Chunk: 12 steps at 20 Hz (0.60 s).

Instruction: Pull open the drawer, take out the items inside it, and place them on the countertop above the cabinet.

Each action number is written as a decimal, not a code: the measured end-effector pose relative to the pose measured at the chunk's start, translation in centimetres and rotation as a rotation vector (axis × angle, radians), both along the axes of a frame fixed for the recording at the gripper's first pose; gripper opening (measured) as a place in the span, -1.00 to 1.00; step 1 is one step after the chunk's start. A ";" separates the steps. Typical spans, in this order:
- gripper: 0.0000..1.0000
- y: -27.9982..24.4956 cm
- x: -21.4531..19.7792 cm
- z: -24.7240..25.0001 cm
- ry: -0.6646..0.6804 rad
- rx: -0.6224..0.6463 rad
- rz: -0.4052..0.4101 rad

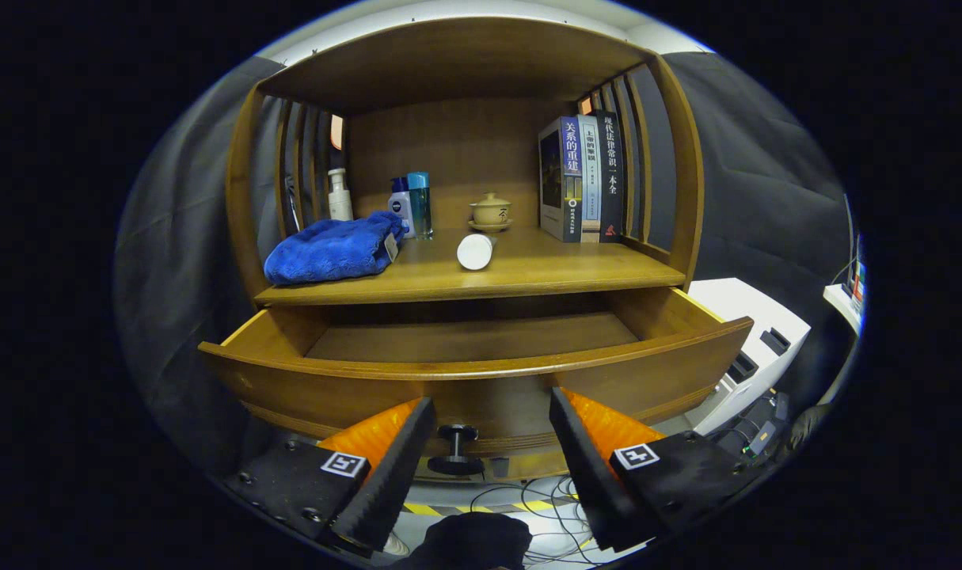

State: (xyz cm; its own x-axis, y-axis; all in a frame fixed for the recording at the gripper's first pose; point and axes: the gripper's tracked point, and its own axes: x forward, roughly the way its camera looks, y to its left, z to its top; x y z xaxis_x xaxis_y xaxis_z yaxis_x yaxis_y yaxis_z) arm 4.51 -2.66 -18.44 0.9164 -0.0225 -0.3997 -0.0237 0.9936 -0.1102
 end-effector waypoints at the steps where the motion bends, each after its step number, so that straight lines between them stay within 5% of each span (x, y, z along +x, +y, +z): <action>1: 0.96 0.1 0.5 0.0 0.001 0.000 -0.001; 12: 0.96 0.5 5.2 -0.2 0.016 0.037 -0.009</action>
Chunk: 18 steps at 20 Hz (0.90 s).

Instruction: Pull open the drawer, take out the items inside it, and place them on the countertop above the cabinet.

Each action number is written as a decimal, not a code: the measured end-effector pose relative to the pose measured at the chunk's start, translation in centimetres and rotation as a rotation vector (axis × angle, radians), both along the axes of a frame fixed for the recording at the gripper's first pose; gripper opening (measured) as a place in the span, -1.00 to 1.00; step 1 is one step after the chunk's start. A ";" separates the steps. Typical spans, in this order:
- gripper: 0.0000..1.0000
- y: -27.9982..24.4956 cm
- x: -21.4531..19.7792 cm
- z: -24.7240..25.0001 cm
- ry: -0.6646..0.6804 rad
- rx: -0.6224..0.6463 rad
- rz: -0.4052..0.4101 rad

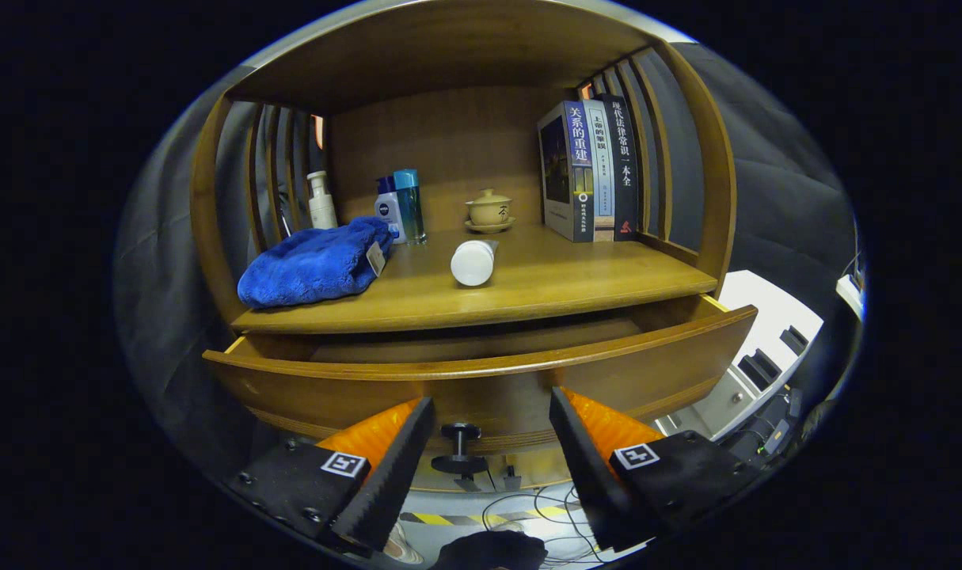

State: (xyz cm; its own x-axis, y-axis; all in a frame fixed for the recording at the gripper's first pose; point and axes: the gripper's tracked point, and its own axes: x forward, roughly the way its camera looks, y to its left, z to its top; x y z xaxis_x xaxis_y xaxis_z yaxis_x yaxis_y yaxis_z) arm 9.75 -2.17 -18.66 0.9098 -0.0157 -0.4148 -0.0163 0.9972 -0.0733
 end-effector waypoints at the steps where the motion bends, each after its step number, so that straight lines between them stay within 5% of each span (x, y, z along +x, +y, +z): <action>1: 0.96 0.0 0.5 0.1 -0.002 -0.005 0.001; 18: 0.96 0.5 3.9 1.3 -0.042 -0.043 0.009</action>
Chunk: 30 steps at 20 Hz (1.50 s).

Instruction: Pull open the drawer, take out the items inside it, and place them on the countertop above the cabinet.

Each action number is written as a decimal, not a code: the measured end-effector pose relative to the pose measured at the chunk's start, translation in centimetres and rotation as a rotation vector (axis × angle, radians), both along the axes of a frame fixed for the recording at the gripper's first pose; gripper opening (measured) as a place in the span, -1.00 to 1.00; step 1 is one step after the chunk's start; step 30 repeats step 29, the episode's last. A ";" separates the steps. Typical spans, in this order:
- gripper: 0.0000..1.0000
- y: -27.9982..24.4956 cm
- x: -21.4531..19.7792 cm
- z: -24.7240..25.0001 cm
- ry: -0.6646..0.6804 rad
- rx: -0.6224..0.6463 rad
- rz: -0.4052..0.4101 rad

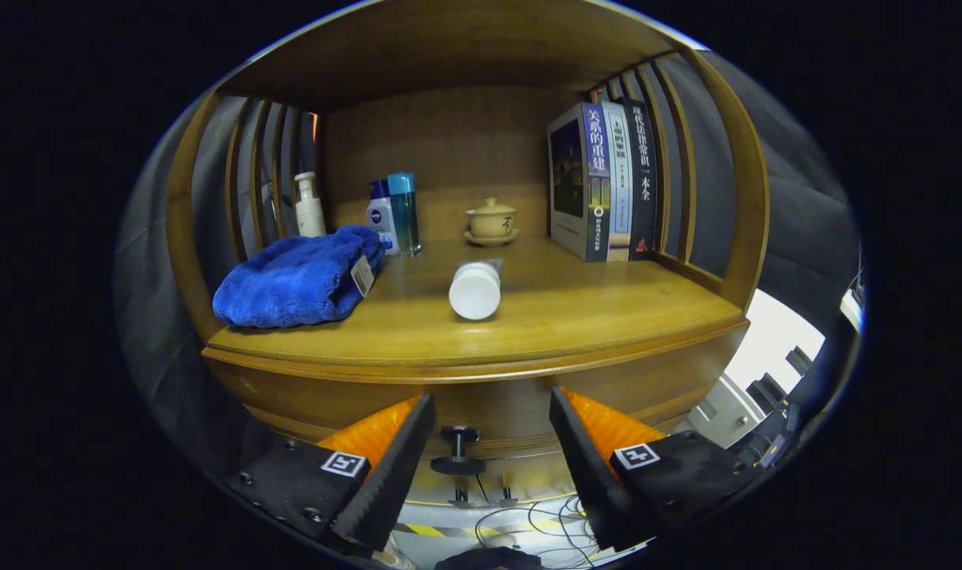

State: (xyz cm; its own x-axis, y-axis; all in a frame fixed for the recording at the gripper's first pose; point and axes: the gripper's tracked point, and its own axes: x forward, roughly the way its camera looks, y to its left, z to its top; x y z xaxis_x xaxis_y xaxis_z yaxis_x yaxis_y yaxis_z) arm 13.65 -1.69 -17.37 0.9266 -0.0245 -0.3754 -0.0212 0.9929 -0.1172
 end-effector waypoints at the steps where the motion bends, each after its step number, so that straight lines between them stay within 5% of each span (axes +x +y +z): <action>1: 0.96 0.2 -0.4 0.4 -0.008 -0.008 0.003; 9: 0.96 2.2 -3.1 8.0 -0.119 0.089 -0.002; 17: 0.95 0.3 -5.6 15.3 -0.222 0.051 -0.051; 30: 0.95 -1.2 -7.3 19.0 -0.288 -0.007 -0.088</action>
